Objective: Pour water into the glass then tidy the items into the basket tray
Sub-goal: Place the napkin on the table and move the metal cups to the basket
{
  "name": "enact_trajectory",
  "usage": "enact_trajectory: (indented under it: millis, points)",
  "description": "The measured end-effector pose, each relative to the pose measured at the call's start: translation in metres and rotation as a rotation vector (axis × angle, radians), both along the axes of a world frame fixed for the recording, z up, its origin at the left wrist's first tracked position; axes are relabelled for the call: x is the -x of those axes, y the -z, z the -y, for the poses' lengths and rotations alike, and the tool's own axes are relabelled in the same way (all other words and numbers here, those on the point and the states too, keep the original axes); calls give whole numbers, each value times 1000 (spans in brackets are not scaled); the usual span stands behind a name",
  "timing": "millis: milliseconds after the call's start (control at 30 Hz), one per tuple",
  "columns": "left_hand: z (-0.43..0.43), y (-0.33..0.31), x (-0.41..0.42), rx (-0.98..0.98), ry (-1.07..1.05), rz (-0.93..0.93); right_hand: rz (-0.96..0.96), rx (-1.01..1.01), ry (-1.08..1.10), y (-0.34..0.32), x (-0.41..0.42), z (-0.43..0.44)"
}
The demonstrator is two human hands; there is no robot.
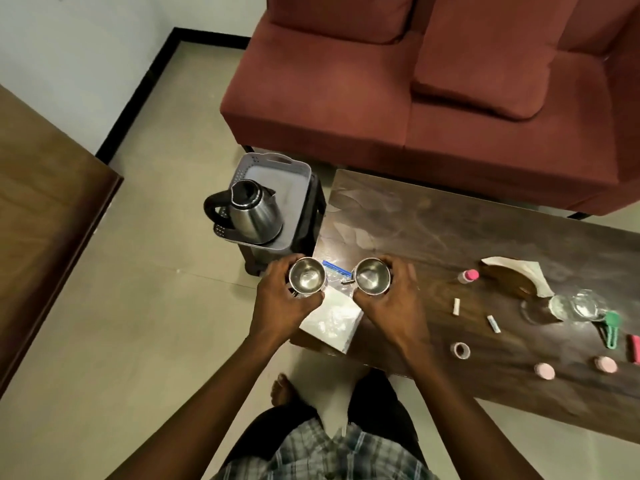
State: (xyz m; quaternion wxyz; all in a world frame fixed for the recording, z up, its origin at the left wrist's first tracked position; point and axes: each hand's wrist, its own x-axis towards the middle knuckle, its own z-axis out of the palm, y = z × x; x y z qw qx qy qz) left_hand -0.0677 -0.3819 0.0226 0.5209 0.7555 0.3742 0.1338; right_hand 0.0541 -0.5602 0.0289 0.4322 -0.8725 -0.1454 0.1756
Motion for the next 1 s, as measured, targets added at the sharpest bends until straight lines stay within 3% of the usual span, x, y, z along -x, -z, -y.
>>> enact_trajectory:
  millis: [267, 1000]
  points:
    - [-61, -6, 5, -18, -34, -2, -8, -32, -39, -2, 4, -68]
    - [-247, -16, -118, -92, -48, -8, 31, -94, -117, 16, -120, -236]
